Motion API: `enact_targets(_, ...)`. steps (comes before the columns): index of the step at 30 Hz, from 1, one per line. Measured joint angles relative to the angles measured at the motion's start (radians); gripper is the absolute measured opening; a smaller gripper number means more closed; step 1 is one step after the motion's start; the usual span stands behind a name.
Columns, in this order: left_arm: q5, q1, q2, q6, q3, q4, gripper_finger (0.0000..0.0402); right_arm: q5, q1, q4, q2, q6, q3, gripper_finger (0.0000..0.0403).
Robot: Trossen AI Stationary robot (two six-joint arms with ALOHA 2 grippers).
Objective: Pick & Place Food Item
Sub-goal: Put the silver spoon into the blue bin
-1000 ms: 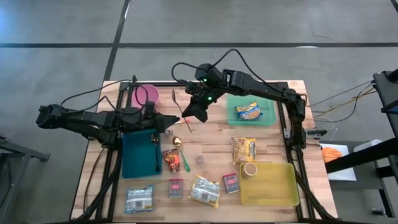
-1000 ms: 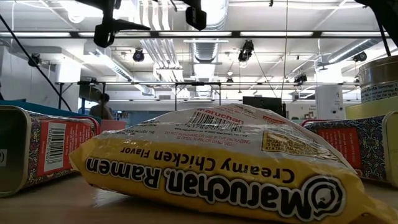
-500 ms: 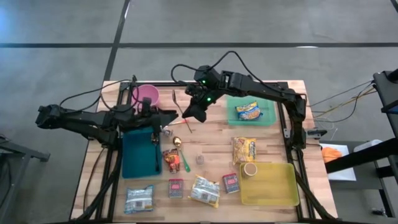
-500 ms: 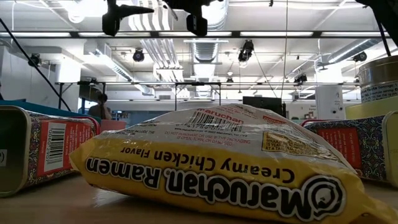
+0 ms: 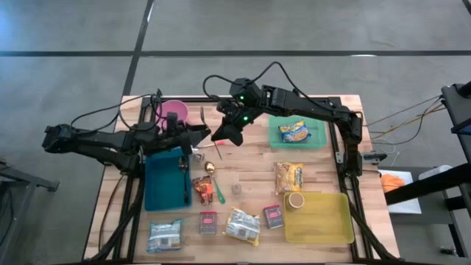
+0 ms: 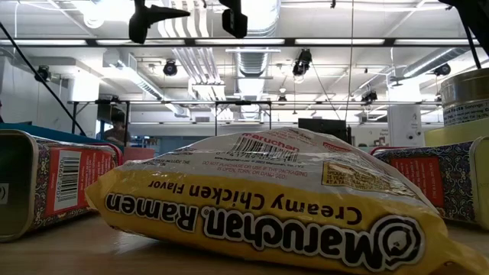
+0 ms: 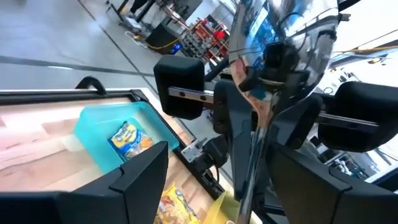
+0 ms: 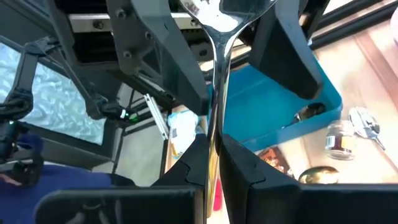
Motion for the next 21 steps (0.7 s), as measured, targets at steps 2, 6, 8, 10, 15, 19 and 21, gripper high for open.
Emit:
enact_targets(2, 0.003, 0.0, 0.0, 0.015, 0.0, 0.019, 0.0275, 0.0, 0.002, 0.005, 0.0, 0.002, 0.0, 0.0018)
enact_targets(6, 0.009, 0.001, 0.0, 0.021, 0.0, 0.03, 0.0275, 0.0, 0.007, 0.029, 0.006, 0.013, 0.0, 0.0018)
enact_targets(8, 0.019, 0.001, 0.0, 0.021, 0.0, 0.033, 0.0275, 0.0, 0.011, 0.031, 0.008, 0.014, 0.0, 0.0018)
enact_targets(10, 0.028, 0.001, 0.0, 0.021, 0.0, 0.034, 0.0275, 0.0, 0.013, 0.046, 0.008, 0.015, -0.004, 0.0018)
enact_targets(15, 0.034, 0.001, 0.0, 0.021, 0.0, 0.055, 0.027, 0.0, 0.013, 0.048, 0.008, 0.018, -0.005, 0.0018)
enact_targets(19, 0.049, 0.001, 0.0, 0.021, 0.0, 0.061, 0.0229, 0.0, 0.015, 0.049, 0.008, 0.018, -0.006, 0.0018)
enact_targets(21, 0.054, 0.001, 0.0, 0.022, 0.0, 0.066, 0.0193, 0.002, 0.017, 0.048, 0.008, 0.018, -0.007, 0.0018)
